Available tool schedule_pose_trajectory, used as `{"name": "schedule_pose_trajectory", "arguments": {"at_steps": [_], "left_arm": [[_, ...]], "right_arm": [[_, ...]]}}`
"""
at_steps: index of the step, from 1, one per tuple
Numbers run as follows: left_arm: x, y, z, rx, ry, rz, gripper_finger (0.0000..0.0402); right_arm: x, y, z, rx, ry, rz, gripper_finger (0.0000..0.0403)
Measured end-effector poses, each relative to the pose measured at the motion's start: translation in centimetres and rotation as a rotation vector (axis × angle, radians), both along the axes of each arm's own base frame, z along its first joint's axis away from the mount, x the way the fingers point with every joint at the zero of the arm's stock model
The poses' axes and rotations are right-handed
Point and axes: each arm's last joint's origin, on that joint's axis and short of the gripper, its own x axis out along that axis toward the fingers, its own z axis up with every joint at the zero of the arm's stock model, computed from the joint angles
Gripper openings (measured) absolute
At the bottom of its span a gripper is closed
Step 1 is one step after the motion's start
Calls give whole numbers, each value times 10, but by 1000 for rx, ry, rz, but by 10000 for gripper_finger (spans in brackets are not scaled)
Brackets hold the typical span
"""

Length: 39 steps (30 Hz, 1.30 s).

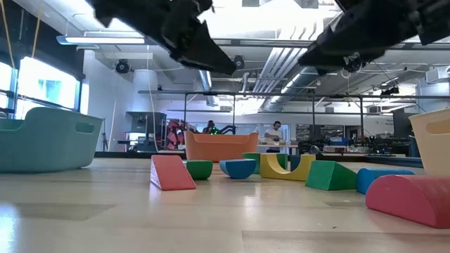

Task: Sort blocks by size
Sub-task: Put the green triangle block into the yellow bin

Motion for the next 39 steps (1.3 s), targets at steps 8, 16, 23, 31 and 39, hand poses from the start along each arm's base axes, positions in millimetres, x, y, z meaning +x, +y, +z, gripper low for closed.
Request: {"name": "schedule_pose_trajectory", "arguments": {"at_steps": [8, 16, 23, 31, 39], "left_arm": [[-13, -33, -7, 74, -137, 180, 133], [-14, -34, -6, 78, -141, 198, 133], [-17, -38, -11, 90, -93, 179, 133], [-17, -38, -12, 111, -75, 169, 133], [-17, -39, -11, 104, -91, 167, 133]], "right_arm": [[12, 16, -33, 18, 182, 10, 229], [34, 34, -59, -20, 322, 6, 266], [41, 36, -73, 11, 393, -90, 252], [37, 39, -83, -16, 434, -101, 226], [39, 39, -87, -29, 438, -140, 140]]}}
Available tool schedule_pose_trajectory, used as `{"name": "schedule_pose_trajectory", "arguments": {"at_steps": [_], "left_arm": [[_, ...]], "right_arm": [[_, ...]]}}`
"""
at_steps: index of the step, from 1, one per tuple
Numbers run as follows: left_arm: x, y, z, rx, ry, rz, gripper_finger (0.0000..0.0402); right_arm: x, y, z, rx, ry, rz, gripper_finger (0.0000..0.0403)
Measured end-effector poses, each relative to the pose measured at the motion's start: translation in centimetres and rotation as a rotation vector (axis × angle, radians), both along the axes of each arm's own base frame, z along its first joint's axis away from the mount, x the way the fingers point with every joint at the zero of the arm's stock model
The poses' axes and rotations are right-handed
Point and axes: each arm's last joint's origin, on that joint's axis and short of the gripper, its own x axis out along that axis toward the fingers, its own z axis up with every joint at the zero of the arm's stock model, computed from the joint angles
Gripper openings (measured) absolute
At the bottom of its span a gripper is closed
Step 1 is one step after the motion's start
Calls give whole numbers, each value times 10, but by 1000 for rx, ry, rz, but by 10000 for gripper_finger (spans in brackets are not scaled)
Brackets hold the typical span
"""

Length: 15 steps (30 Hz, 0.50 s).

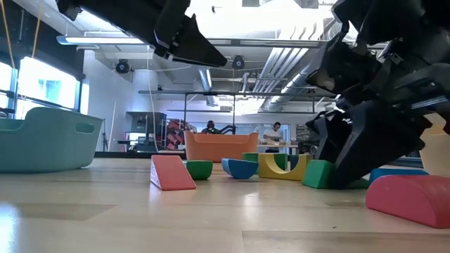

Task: Sort blocks by size
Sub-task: Put the green triangle block into the yellow bin

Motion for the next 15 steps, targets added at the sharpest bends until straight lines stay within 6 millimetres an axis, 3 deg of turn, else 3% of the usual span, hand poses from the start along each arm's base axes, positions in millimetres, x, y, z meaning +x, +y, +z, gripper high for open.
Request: {"name": "schedule_pose_trajectory", "arguments": {"at_steps": [6, 10, 15], "left_arm": [[0, -1, 0, 2, 0, -4, 133], [0, -1, 0, 3, 2, -4, 133], [0, -1, 0, 9, 4, -6, 133]], "right_arm": [[4, 2, 20, -26, -22, -7, 130], [-2, 17, 63, -68, -8, -6, 130], [-36, 43, 124, -67, 33, -35, 130]]}}
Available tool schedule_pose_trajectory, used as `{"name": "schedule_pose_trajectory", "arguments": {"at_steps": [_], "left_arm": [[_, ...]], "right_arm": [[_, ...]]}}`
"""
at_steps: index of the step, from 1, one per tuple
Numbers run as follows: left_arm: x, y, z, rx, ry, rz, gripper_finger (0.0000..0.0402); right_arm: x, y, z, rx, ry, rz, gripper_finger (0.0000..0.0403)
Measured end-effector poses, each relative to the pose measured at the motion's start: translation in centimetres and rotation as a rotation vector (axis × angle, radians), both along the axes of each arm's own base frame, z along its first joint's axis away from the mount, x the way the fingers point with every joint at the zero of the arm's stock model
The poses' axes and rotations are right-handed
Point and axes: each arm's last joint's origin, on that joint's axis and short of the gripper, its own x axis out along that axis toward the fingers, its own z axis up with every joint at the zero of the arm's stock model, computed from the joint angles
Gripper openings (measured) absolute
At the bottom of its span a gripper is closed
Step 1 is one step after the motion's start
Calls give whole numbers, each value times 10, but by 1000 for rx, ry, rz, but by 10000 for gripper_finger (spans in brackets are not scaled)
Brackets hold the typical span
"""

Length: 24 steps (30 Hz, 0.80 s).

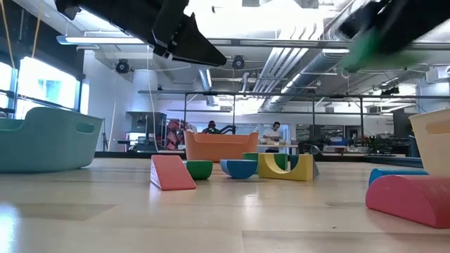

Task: Sort blocks by size
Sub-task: Put the green triangle block into the yellow bin

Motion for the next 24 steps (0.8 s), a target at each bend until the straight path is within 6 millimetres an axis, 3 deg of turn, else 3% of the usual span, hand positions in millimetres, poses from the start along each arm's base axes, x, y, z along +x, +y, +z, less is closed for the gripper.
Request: {"name": "schedule_pose_trajectory", "arguments": {"at_steps": [5, 11, 17, 24], "left_arm": [[0, 0, -1, 1, 4, -1, 133], [0, 0, -1, 0, 3, -1, 133], [0, 0, 0, 0, 0, -1, 133], [0, 0, 0, -2, -5, -1, 133]], "right_arm": [[-52, 5, 20, 96, 90, -174, 130], [-98, -11, -21, 161, 277, -432, 130], [-116, -25, -65, 188, 446, -538, 130], [-125, -33, -83, 193, 503, -577, 135]]}}
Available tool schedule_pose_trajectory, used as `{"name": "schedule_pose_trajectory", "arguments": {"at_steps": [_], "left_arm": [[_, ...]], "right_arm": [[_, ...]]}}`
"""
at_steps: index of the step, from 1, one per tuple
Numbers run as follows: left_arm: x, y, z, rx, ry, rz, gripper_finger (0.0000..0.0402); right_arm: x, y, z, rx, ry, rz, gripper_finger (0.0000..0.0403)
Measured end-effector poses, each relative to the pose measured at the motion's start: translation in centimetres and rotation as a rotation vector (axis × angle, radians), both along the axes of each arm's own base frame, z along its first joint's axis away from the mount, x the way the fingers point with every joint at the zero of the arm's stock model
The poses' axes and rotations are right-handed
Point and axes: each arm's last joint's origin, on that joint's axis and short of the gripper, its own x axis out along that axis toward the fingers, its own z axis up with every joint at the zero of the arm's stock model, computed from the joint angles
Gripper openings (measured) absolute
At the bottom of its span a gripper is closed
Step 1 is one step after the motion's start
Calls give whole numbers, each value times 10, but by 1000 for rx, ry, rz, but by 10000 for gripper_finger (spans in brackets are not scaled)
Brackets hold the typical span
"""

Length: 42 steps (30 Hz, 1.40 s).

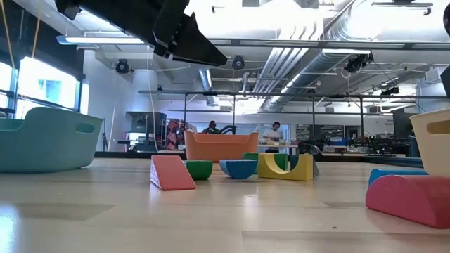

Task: Sort blocks by size
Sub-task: Put the green triangle block into the yellow bin, then put the yellow arch block into the green bin

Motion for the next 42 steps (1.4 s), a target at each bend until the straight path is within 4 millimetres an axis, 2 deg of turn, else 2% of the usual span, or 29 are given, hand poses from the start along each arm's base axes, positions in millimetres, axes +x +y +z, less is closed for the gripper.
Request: {"name": "schedule_pose_trajectory", "arguments": {"at_steps": [3, 6, 9, 14, 18, 22, 28, 34, 39, 42], "left_arm": [[0, 0, 0, -1, -3, 0, 133], [0, 0, 0, -2, -5, 0, 133], [0, 0, 1, -3, -10, 0, 133], [0, -1, 1, -6, -14, -5, 133], [0, -4, 1, -6, -15, -17, 133], [-1, -6, 1, -1, -14, -26, 133], [-5, -14, -2, 45, 44, -69, 133], [-27, -32, -5, -27, 198, -212, 133], [-46, -39, -9, -100, 362, -291, 133], [-43, -38, -17, -132, 382, -251, 133]], "right_arm": [[-1, -2, -1, -19, 17, -5, 179], [-1, -4, 9, -60, 56, -48, 219], [1, -4, 26, -127, 66, -61, 231], [10, 2, 68, -212, -19, -59, 228], [24, 10, 98, -293, -285, -23, 222], [45, 23, 110, -418, -639, 84, 221], [84, 31, 94, -484, -969, 184, 221], [119, 16, 67, -571, -1242, 174, 222], [150, 7, 46, -522, -1299, 250, 222], [168, 7, 38, -471, -1298, 290, 222]]}}
